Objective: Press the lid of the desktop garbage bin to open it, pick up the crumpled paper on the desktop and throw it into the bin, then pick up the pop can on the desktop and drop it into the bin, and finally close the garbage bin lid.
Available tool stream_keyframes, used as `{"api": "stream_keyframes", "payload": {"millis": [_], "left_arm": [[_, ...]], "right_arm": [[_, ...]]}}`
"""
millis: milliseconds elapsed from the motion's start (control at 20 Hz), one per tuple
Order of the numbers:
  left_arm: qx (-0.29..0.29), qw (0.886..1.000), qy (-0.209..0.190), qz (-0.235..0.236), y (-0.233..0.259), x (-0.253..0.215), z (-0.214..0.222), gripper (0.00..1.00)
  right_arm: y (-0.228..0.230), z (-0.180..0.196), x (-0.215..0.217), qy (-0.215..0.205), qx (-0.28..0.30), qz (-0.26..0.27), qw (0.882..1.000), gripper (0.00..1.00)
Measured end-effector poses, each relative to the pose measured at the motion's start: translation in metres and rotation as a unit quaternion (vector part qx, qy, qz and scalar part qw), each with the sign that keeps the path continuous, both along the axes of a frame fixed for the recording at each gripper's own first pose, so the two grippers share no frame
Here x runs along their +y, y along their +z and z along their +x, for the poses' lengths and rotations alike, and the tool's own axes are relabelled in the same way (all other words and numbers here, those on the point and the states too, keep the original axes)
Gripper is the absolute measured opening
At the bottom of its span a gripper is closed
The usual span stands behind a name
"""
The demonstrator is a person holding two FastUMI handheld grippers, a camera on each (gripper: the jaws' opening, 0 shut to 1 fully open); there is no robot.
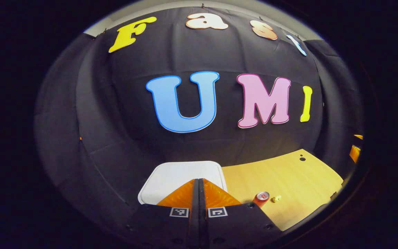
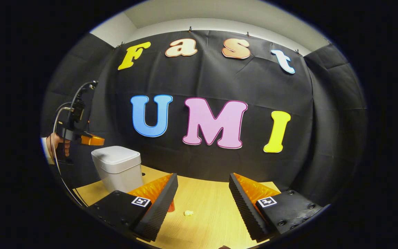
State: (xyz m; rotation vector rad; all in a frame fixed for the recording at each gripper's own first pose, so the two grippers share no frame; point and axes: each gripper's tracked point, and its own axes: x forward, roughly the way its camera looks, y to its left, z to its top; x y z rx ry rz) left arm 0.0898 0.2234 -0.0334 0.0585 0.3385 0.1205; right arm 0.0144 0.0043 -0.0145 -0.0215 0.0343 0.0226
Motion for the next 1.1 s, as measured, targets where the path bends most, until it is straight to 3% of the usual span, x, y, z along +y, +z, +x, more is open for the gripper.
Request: {"api": "stream_keyframes", "payload": {"millis": [350,700,850,1100], "left_arm": [[0.079,0.997,-0.008,0.000,-0.058,0.033,0.028,0.06],[0.077,0.997,-0.003,0.031,-0.067,0.035,0.026,0.07],[0.061,0.996,-0.021,0.054,-0.055,0.035,0.031,0.07],[0.051,0.997,0.011,0.048,-0.041,0.046,0.027,0.07]], "right_arm": [[-0.015,0.005,-0.001,-0.004,0.025,0.004,1.000,0.96],[-0.027,0.005,0.002,0.005,0.039,0.002,0.999,0.96],[-0.025,0.009,0.004,0.010,0.038,0.008,0.999,0.96],[-0.014,0.016,0.005,0.014,0.030,0.007,0.999,0.96]]}}
